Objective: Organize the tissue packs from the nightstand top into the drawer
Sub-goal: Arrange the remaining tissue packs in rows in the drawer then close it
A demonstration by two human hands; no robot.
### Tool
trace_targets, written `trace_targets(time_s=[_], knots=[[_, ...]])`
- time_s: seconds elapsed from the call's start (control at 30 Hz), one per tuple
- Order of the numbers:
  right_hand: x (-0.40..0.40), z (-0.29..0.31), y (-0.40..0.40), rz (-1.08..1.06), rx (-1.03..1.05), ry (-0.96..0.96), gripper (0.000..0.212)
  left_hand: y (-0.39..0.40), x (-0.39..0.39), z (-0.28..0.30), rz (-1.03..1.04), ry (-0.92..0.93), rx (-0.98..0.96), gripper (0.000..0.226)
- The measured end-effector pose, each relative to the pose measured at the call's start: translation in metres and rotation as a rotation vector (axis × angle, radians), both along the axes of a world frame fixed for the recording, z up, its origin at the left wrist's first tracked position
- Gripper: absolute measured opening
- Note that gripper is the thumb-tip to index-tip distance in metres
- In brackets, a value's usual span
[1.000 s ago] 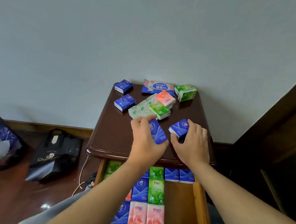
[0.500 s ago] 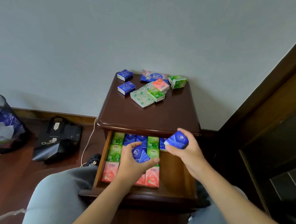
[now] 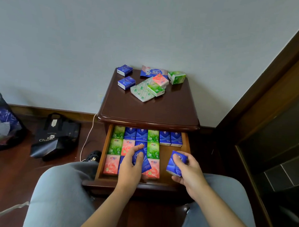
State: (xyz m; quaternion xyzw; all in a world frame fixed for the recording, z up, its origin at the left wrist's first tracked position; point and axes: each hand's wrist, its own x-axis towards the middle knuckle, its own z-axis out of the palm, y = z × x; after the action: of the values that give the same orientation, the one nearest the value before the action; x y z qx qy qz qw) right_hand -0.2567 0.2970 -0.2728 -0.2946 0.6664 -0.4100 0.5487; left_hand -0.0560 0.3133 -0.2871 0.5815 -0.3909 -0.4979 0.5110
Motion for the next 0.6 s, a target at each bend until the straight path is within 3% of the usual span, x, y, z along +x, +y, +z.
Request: trace_targets(time_s=[0.1,0.2,0.3,0.43,0.6], knots=[[0.004,-0.015,-0.011,0.075,0.036,0.096,0.054,0.004,0.000,-0.001,-0.058,-0.064,-0.008,0.046],[0.013,-0.031,-0.028,0.002,0.071,0.145,0.034,0.006,0.001,-0.003,-0.075,-0.075,-0.024,0.056],[0.017,-0.047,-0.047,-0.050,0.112,0.250,0.021,0.005,0.003,-0.003,-0.040,-0.073,-0.024,0.043],[0.020,-0.062,-0.065,-0.139,0.139,0.209,0.011,0.005,0.003,-0.007,-0.034,-0.064,-0.026,0.034],[0.018,-0.076,-0.073,-0.227,0.171,0.207,0.008,0.006,0.002,-0.009,-0.024,-0.044,-0.034,0.061]])
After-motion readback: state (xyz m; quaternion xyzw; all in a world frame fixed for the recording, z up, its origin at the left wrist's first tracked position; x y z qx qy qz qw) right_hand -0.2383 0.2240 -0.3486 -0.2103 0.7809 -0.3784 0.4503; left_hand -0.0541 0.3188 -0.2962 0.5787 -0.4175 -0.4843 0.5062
